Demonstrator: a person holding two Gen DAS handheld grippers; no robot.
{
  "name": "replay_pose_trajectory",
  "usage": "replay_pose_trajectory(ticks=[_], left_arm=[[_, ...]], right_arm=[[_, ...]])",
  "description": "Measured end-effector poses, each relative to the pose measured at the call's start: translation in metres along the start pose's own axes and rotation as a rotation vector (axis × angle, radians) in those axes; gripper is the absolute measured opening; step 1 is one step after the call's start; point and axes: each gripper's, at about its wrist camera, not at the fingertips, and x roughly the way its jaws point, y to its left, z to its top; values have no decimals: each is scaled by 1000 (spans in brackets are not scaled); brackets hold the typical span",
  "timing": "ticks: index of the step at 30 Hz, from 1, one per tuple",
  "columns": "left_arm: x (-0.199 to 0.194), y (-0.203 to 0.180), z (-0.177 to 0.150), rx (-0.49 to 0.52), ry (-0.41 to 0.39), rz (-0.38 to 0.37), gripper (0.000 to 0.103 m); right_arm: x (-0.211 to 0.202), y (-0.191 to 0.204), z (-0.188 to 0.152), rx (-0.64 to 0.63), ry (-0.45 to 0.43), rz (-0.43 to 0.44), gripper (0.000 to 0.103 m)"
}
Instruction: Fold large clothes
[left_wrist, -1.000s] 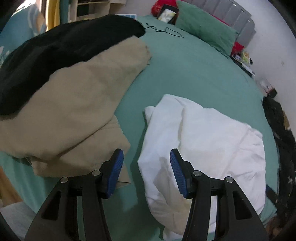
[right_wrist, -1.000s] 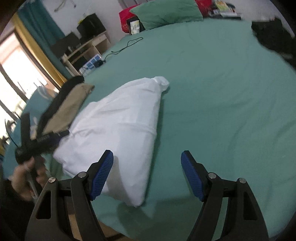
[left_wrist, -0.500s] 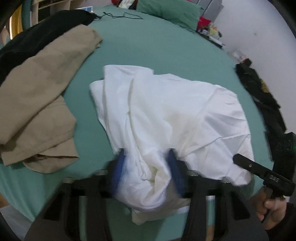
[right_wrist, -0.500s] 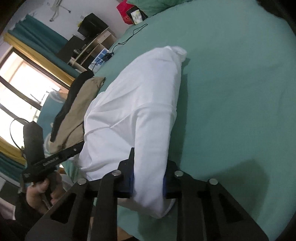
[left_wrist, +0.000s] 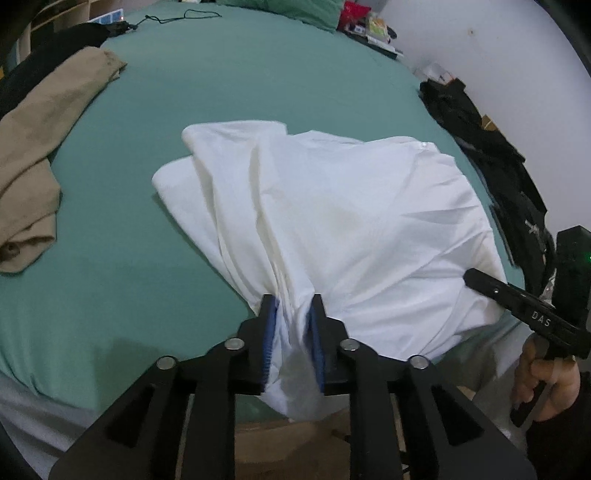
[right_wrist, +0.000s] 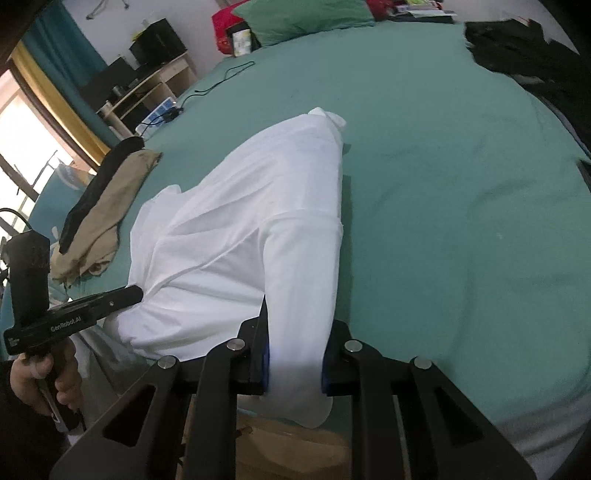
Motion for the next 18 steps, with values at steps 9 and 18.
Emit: replay_pose_trajectory(ticks=[9, 18], left_arm=[[-25, 14, 2, -89, -86, 28, 42], [-34, 41, 34, -183, -190, 50, 52]], right_arm=[[0, -15, -8, 26, -2, -5, 51], [-28, -8, 9, -7, -95, 33, 57]])
